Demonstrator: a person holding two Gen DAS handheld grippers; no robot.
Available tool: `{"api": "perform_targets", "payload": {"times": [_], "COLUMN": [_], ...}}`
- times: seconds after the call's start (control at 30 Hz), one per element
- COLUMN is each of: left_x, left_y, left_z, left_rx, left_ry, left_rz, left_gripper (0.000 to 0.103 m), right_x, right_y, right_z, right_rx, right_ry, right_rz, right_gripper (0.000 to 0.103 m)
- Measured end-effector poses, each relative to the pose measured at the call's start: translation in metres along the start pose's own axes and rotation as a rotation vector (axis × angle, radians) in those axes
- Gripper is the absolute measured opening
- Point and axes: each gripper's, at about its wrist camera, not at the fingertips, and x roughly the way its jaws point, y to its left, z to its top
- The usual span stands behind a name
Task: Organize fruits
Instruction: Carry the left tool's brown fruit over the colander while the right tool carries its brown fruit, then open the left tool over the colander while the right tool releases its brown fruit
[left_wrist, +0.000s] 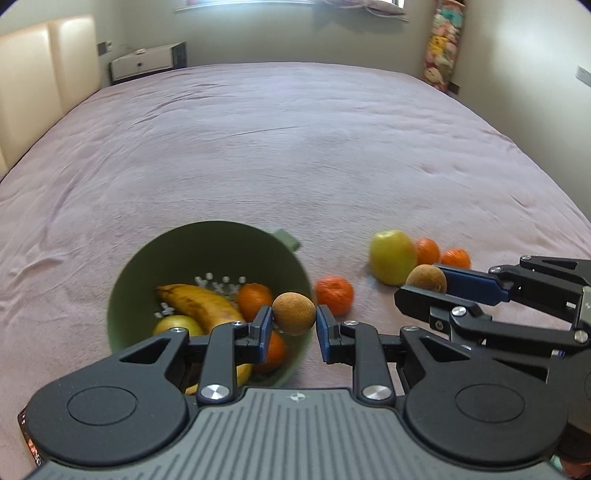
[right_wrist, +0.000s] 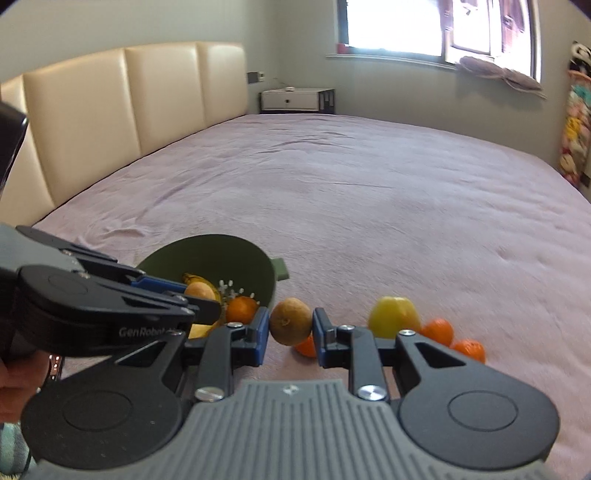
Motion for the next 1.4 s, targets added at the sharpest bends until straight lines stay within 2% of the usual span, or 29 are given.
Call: {"api": "perform_targets", "payload": {"times": [0.2,0.37,0.53,0.67,0.83,1.0,1.13,1.4], "left_x": [0.003,0.011,0.027,0.037,0.049,0.062,0.069,0.074], "left_y": [0.034,0.064,0.074,0.079,0.083,0.083,0.084,0.086], "left_z": [0.003,0.002,0.000,0.000,0.001,0.000,-0.001,-0.001], "left_rx": [-0.101,-0.250,-0.329,-0.367,-0.417,-0.441,-0.465,-0.485], "left_ry": [0.009,0.038,0.082,0.102,0.114,0.153,0.172,0.179], "left_rz": [0.012,-0.062,-0.114,-0.122,-0.201,-0.203,-0.198,-0.205], "left_gripper": [0.028,0.028,0.028,0.028,0.028,0.028,0.028,0.028], "right_x": [0.026,0.050,0.077,0.097,0.116,0.130,0.140,0.143], "right_y": [0.017,0.029,0.037,0.041,0.037,0.033,0.031,0.036], "right_z": [0.012,0.019,0.024,0.025,0.026,0.030,0.033,0.031], "right_rx": [-0.105,-0.196,-0.288,-0.365,-0.470,-0.590,-0.626,-0.700], "right_ry": [0.023,0.067,0.137,0.189,0.248,0.298,0.335,0.355], "right_rz": [0.061,0.131,0.205,0.231,0.254,0.299,0.322,0.319], "right_gripper": [0.022,0.022,0.022,0.022,0.022,0.022,0.022,0.021]}}
